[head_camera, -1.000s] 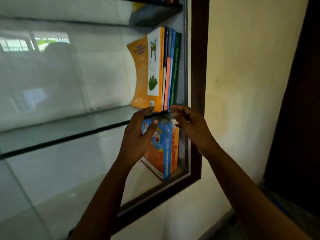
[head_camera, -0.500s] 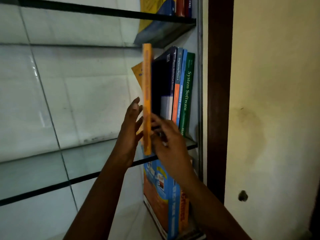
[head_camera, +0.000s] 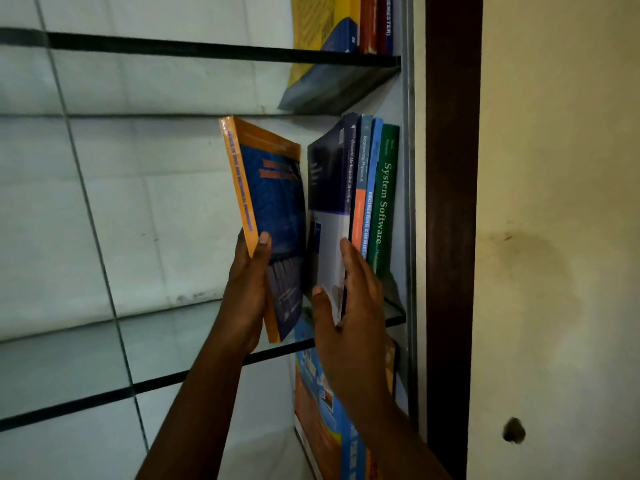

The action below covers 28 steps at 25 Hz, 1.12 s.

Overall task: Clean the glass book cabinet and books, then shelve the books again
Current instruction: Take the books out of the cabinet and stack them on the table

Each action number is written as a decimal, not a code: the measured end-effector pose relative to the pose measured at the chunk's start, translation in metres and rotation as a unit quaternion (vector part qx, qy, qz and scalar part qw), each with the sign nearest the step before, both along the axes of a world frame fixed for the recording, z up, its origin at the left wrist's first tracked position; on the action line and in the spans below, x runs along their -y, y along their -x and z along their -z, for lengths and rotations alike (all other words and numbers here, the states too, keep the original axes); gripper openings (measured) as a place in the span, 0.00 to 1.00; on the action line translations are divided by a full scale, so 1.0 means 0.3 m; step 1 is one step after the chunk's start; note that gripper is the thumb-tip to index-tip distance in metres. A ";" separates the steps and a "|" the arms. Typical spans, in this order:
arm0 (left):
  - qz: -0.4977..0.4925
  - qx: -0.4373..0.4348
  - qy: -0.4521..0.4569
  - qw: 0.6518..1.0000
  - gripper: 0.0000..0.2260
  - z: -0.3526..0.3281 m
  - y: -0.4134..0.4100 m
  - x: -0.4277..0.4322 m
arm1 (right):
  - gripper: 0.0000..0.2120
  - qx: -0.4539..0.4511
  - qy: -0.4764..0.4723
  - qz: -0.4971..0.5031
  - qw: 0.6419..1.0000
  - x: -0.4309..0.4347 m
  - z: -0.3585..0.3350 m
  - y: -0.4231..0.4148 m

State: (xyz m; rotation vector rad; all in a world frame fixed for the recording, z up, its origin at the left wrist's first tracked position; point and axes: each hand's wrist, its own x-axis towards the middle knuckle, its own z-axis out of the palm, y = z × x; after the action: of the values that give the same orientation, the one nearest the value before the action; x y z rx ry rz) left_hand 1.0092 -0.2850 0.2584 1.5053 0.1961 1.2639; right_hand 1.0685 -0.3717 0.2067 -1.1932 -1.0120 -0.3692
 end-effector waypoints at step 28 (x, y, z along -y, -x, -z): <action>-0.187 -0.006 -0.111 0.976 0.16 -0.019 0.212 0.290 | 0.23 0.167 0.075 -0.036 0.982 0.223 -0.185 0.005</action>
State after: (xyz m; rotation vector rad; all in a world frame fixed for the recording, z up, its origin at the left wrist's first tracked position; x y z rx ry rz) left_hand 0.9455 -0.3720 0.2642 1.7209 0.3717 1.6180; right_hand 1.0670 -0.4386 0.2623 -1.2500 -1.3902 -0.4533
